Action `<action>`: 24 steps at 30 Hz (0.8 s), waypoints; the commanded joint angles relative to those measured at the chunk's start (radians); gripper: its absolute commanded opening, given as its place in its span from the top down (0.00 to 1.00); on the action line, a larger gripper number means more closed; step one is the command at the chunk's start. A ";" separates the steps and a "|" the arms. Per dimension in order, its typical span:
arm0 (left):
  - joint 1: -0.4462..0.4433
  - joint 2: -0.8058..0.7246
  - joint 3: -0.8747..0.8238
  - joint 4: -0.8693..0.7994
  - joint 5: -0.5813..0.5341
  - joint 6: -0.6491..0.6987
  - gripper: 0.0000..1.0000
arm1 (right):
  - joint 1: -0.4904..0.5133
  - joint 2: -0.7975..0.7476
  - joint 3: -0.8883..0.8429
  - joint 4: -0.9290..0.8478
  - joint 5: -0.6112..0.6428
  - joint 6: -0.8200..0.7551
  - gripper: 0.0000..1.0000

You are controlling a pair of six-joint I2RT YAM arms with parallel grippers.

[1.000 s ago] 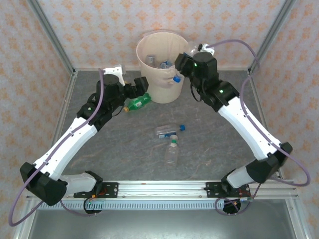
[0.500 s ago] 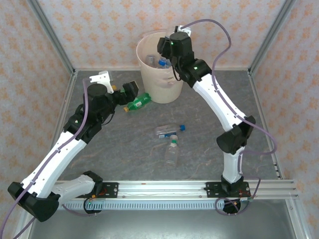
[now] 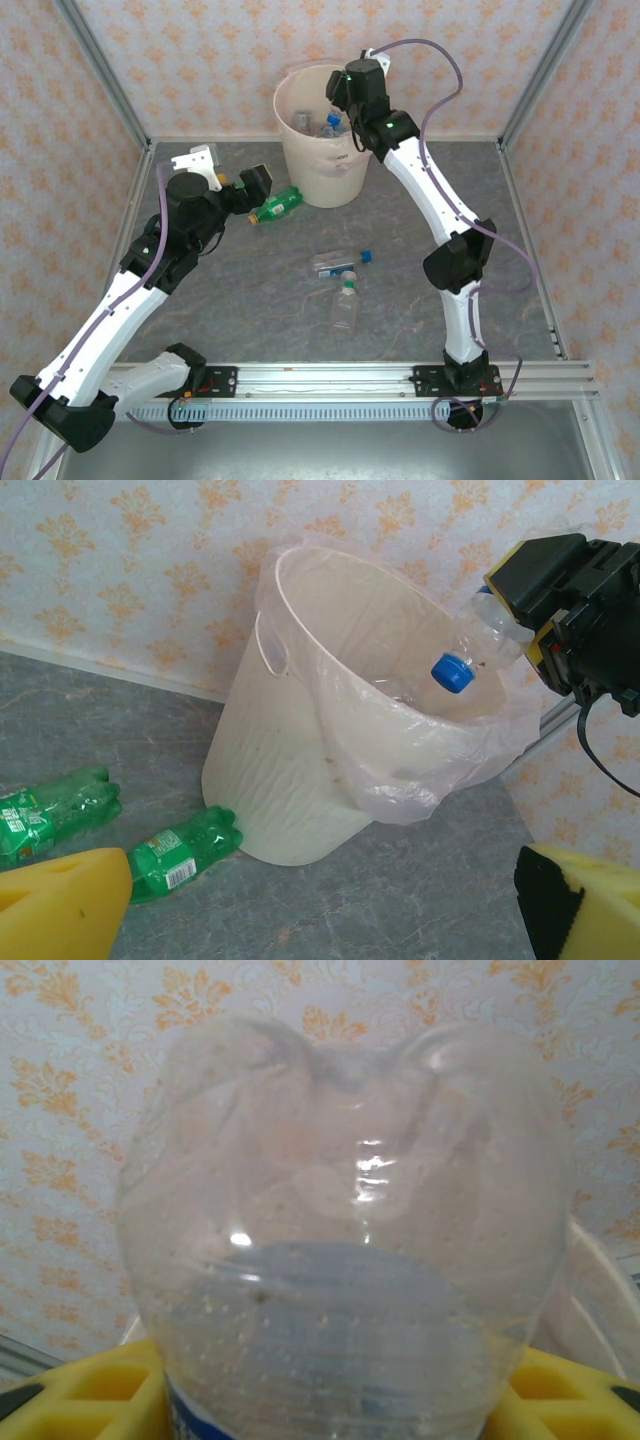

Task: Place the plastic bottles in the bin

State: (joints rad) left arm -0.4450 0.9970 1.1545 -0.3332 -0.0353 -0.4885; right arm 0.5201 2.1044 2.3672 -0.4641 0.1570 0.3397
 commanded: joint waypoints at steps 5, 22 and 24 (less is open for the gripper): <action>-0.001 -0.012 0.005 -0.026 -0.017 -0.013 0.01 | -0.004 0.009 0.041 0.001 0.004 0.015 0.42; 0.000 -0.012 -0.007 -0.023 -0.016 -0.015 0.01 | -0.003 -0.052 0.041 -0.032 -0.007 0.030 0.00; -0.001 -0.006 -0.004 -0.026 -0.013 -0.013 0.01 | -0.002 -0.063 0.038 -0.037 -0.007 0.033 0.00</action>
State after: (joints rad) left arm -0.4450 0.9966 1.1545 -0.3511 -0.0353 -0.4973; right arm 0.5201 2.1101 2.3734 -0.4805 0.1501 0.3660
